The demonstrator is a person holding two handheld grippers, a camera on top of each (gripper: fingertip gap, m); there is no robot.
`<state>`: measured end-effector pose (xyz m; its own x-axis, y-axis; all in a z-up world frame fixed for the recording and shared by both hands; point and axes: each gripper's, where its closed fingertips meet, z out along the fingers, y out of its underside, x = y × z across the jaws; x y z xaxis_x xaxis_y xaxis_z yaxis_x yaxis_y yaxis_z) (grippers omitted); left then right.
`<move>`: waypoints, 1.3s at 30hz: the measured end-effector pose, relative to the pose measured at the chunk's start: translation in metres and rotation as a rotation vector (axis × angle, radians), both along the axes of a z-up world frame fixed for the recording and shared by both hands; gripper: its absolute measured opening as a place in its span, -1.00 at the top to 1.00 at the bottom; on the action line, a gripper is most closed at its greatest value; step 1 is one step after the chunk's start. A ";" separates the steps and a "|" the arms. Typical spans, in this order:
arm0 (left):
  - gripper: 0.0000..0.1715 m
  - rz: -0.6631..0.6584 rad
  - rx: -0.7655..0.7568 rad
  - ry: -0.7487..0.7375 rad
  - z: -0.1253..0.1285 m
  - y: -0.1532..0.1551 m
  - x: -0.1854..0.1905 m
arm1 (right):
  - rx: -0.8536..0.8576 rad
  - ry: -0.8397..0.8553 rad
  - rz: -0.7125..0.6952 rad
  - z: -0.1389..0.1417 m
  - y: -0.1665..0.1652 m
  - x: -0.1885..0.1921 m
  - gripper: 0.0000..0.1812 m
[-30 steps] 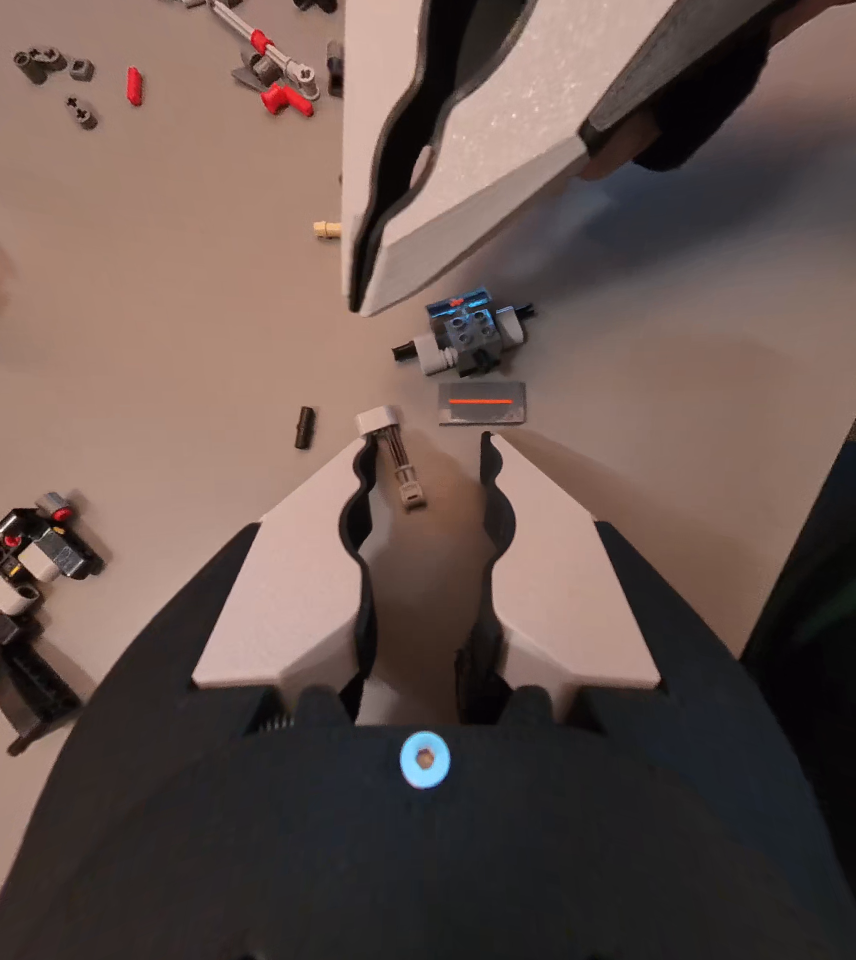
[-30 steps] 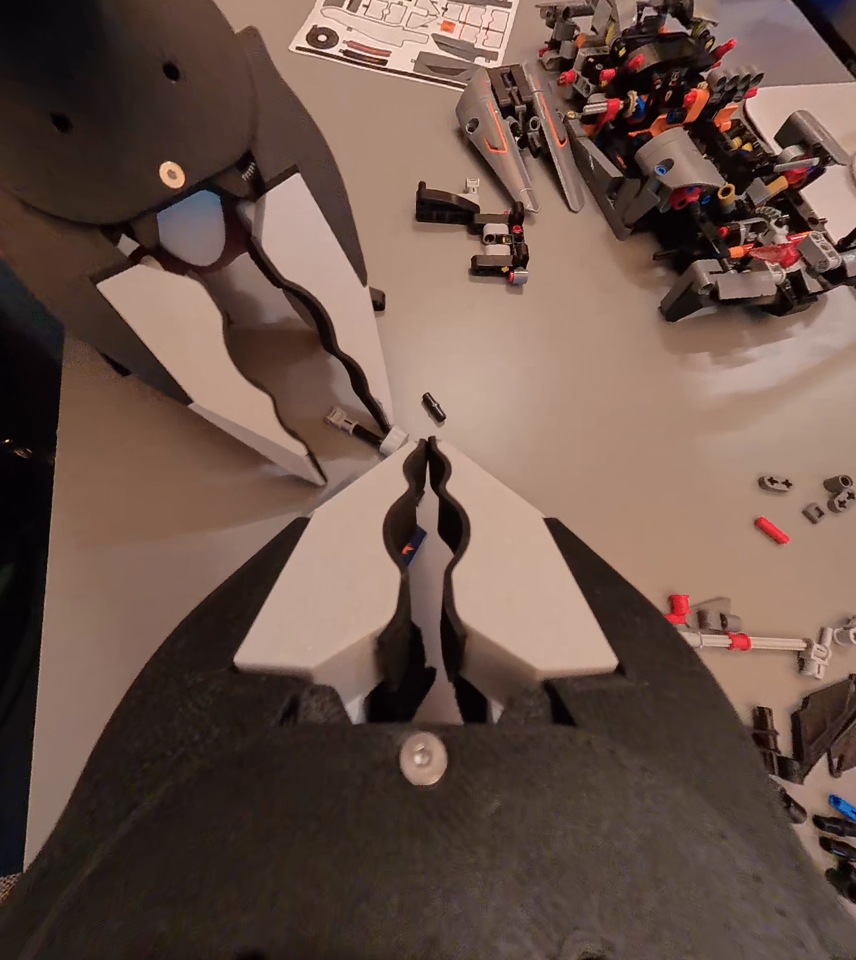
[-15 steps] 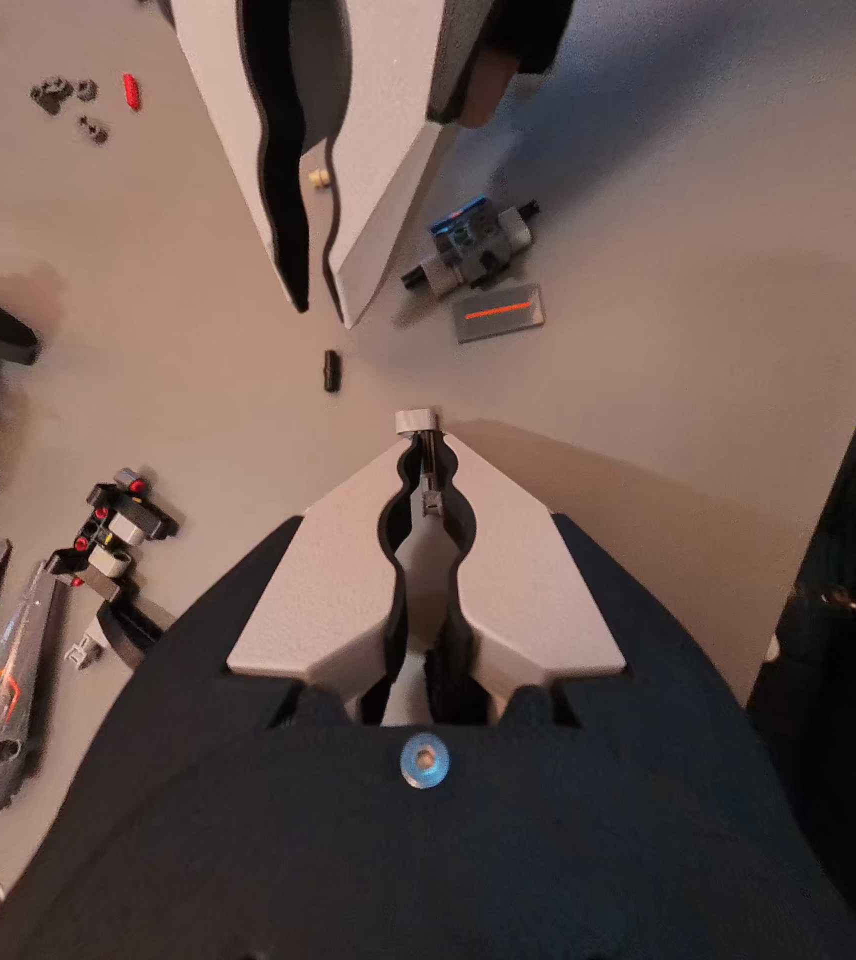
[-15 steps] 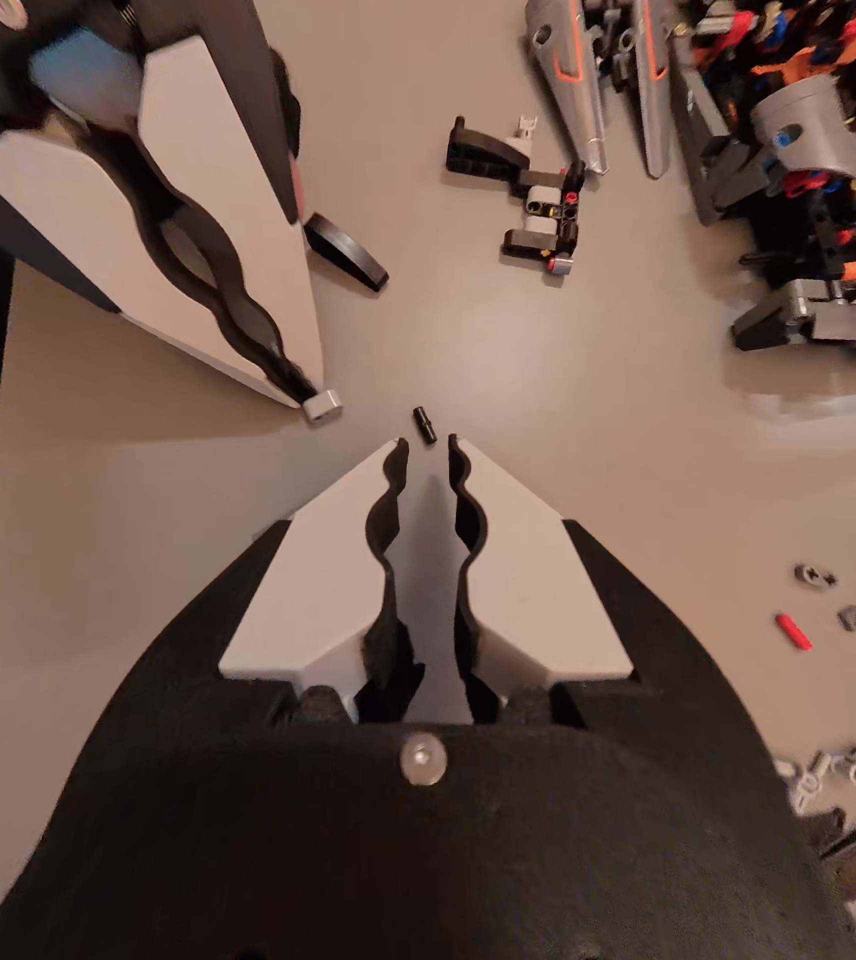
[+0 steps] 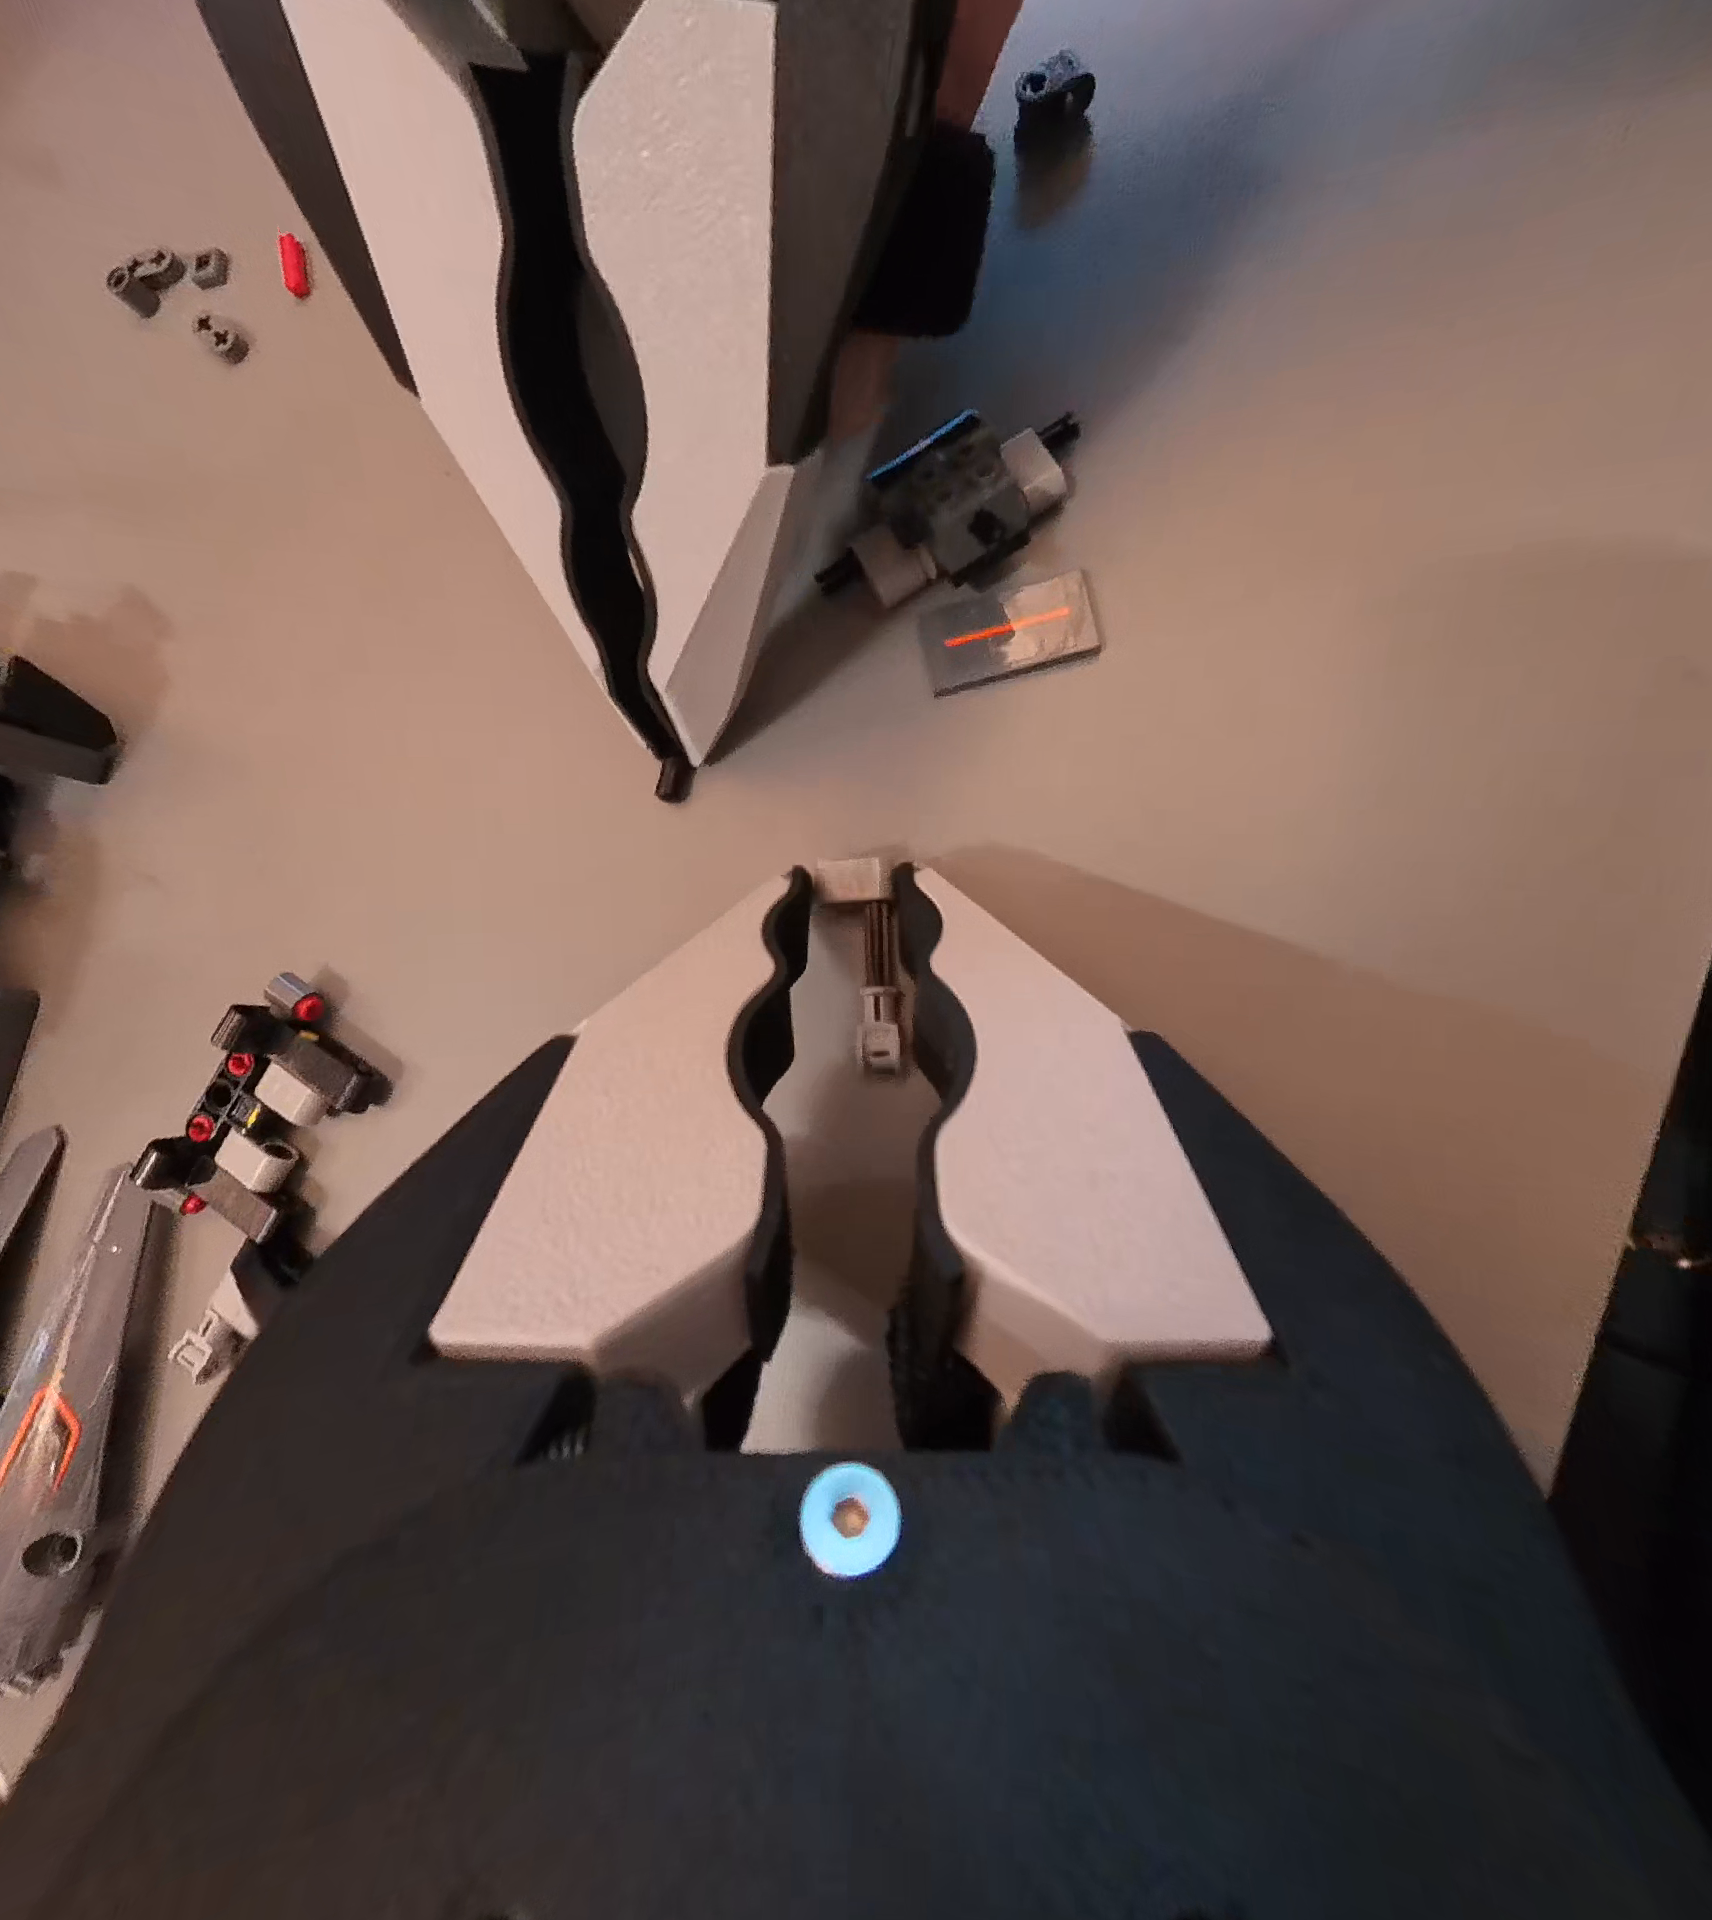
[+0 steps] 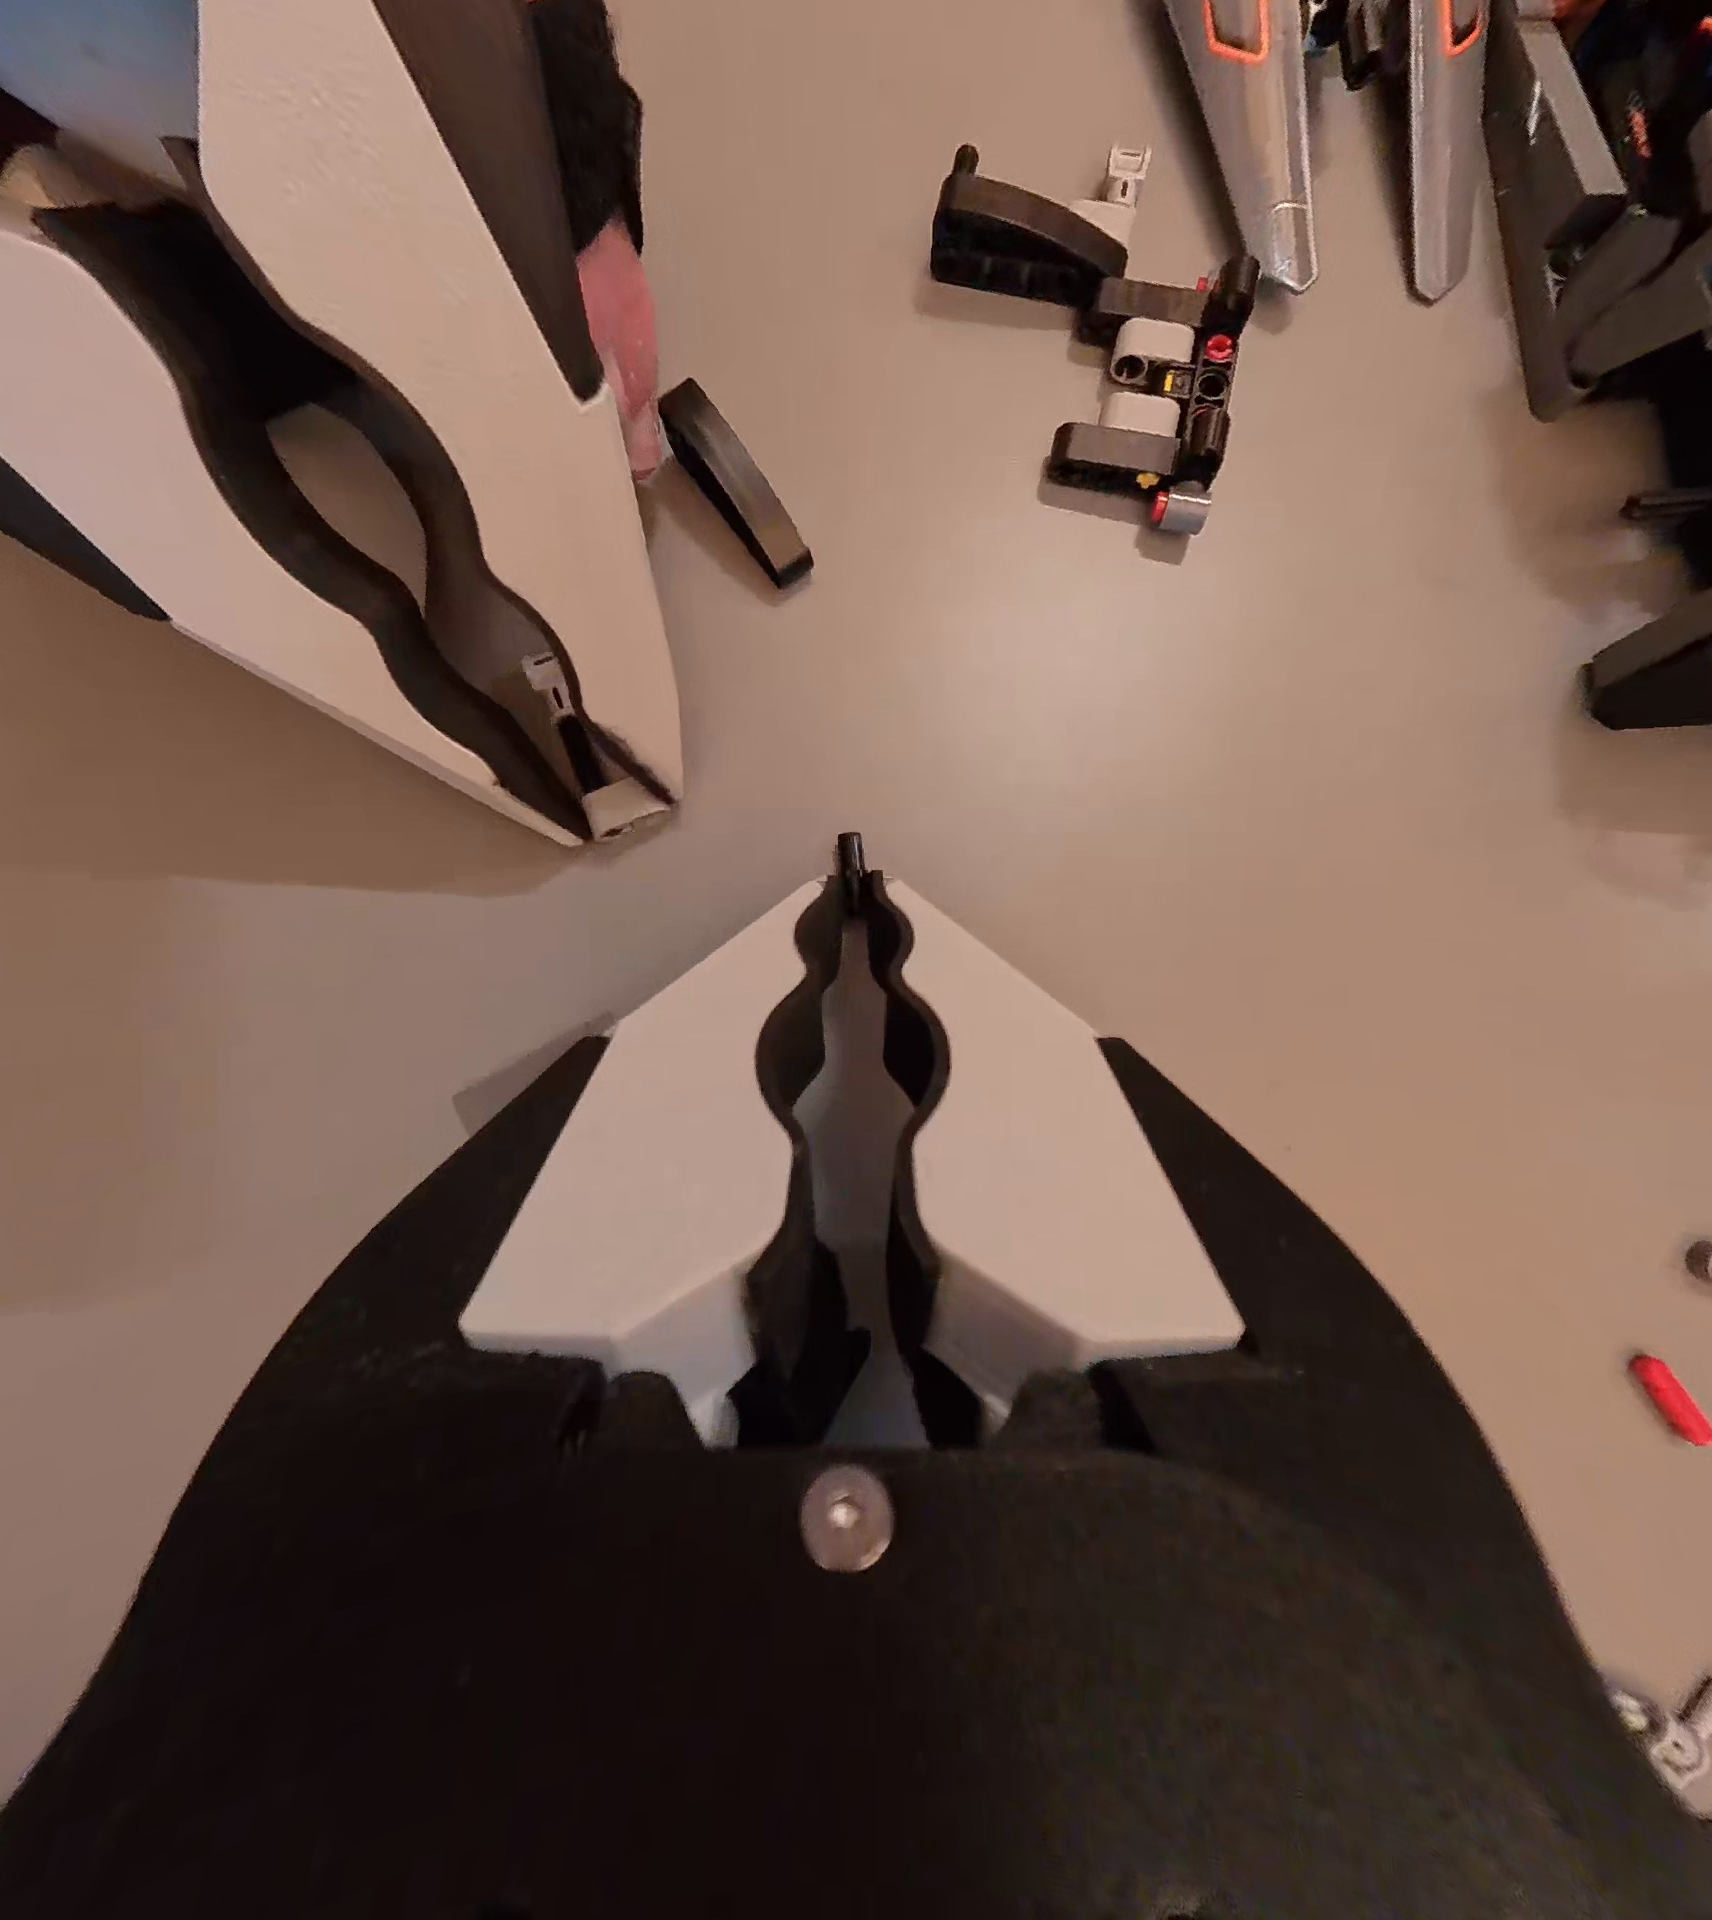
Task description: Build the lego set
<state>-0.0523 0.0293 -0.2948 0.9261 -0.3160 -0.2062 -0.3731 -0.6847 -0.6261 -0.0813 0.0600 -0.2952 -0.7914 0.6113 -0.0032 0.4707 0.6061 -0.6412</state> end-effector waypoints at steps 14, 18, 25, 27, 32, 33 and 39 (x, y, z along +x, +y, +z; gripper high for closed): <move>0.84 -0.012 0.020 -0.026 0.000 -0.001 0.000 | 0.004 -0.041 0.145 0.002 -0.025 0.028 0.98; 0.85 -0.032 0.033 -0.023 0.000 -0.002 0.001 | 0.029 -0.056 0.145 0.000 -0.027 0.026 0.98; 0.84 -0.033 0.058 -0.002 0.000 -0.001 0.000 | 0.068 -0.067 0.149 0.000 -0.028 0.028 0.99; 0.85 -0.034 0.059 0.008 0.000 -0.001 0.000 | 0.060 -0.072 0.138 0.000 -0.028 0.028 0.99; 0.85 -0.043 0.066 0.011 0.000 -0.002 0.001 | 0.055 -0.060 0.134 0.000 -0.029 0.028 0.99; 0.85 -0.045 0.069 0.011 0.000 -0.002 0.001 | 0.061 -0.053 0.131 0.000 -0.029 0.027 0.99; 0.85 -0.037 0.091 0.018 0.000 -0.003 0.001 | 0.073 -0.032 0.099 0.001 -0.031 0.027 0.99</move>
